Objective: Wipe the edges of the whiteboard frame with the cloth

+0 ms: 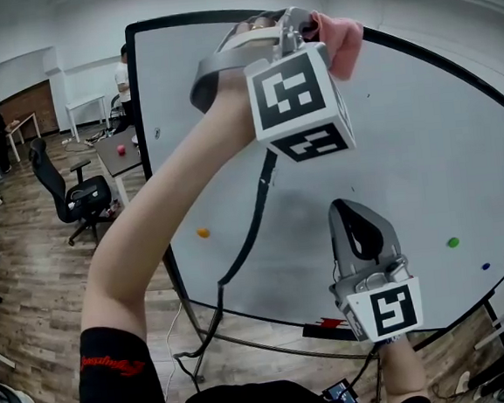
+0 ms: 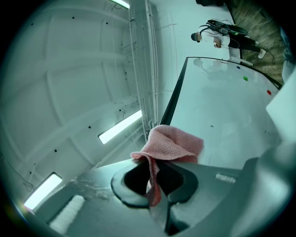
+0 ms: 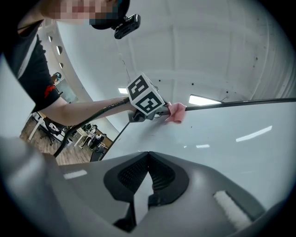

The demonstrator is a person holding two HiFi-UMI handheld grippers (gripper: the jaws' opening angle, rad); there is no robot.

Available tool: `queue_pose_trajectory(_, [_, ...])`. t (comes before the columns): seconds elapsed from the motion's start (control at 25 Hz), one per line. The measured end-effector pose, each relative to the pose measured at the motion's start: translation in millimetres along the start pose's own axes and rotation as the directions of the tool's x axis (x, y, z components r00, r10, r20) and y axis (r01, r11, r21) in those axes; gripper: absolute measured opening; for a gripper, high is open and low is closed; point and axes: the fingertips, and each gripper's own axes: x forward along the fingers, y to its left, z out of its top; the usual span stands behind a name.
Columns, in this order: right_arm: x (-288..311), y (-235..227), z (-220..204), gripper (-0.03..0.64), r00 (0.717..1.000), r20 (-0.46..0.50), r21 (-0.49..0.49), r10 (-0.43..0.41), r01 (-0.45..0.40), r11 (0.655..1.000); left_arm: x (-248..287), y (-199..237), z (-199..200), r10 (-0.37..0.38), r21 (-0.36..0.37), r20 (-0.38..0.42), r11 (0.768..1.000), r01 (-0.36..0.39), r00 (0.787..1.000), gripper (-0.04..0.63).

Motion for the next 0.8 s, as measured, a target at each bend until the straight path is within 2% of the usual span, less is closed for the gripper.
queue_pose_trajectory(0.36, [-6,-2,0,0.002,1.0,-0.001,0.006,-0.015,0.015,1.0,2,-1,1,-0.005,0.013,-0.005,1.0,0.005,1.0,0.021])
queue_pose_trajectory(0.56, [11,20,1,0.002,1.0,-0.004,0.007,-0.016,0.016,1.0,-3,9,-26,-0.006,0.014,-0.011,1.0,0.006,1.0,0.021])
queue_pose_trajectory(0.8, [24,29,-4,0.002,1.0,-0.005,0.013,-0.01,0.01,1.0,-2,14,-41,-0.004,0.018,-0.015,1.0,0.004,1.0,0.021])
